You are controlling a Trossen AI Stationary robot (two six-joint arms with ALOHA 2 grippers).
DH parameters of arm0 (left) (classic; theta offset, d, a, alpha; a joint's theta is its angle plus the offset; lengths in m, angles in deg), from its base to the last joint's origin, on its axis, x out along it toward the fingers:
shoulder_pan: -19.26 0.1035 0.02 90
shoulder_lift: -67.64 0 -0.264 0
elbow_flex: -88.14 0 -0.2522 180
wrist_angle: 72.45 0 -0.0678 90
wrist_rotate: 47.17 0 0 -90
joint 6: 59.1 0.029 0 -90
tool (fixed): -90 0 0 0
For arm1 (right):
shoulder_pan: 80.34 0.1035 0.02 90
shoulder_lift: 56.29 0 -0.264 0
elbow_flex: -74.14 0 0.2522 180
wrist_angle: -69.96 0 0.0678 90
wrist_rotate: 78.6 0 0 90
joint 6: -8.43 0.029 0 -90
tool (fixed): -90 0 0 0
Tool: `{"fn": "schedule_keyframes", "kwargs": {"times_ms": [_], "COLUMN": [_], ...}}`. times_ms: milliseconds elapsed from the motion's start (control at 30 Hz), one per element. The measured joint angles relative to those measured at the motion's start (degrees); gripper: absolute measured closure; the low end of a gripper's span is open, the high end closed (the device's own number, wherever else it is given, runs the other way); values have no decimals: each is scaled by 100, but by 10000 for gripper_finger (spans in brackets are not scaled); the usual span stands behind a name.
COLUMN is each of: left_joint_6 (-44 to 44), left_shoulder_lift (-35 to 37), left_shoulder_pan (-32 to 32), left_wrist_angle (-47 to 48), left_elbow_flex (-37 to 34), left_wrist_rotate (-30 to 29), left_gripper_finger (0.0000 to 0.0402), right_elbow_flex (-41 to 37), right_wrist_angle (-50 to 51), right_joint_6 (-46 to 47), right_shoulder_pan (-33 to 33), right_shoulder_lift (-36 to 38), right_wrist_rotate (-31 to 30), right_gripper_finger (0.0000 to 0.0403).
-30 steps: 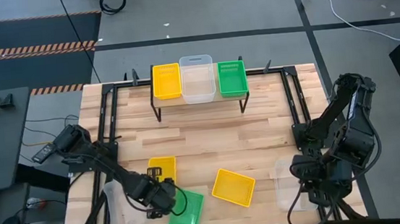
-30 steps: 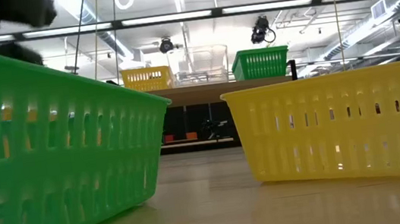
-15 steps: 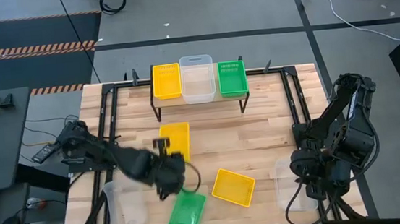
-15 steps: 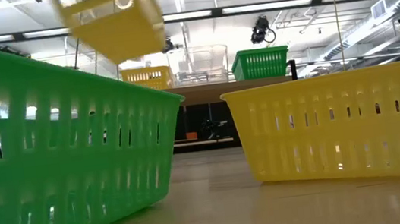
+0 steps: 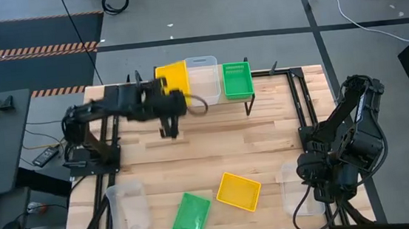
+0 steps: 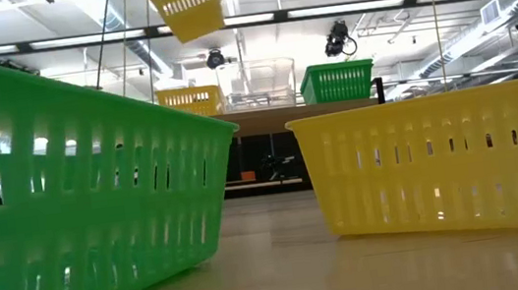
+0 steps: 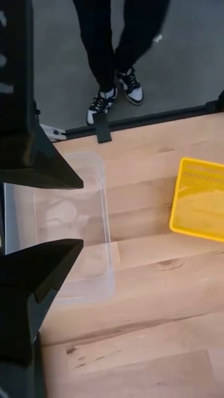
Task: Stack baskets on shelf by color
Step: Stack the left yellow bin on top of the yellow bin on the shelf
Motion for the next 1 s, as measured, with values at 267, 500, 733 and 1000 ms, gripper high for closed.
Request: {"fn": "schedule_keyframes", "kwargs": {"times_ms": [267,500,733,1000], "left_joint_6": [1367,2259,2522,2570], "left_shoulder_lift": [-31,-110,-239,-502], "left_shoulder_pan": [1470,2417,2667,2655], "left_wrist_angle": [1,-6,-63,-26], "left_elbow_flex": [29,31,31,29], "left_wrist_rotate": [982,1656,1765,1850], "left_gripper_finger": [386,388,387,382], "right_elbow_flex": [-1,0,0,-2], "right_wrist_angle": [2,2,25,53], "right_joint_6": [121,532,643,639], "right_shoulder_pan": [0,0,0,0], "right_shoulder_lift": [0,0,0,-2], "right_wrist_rotate": [36,44,-10,22], "right_gripper_finger": [256,256,256,256]}}
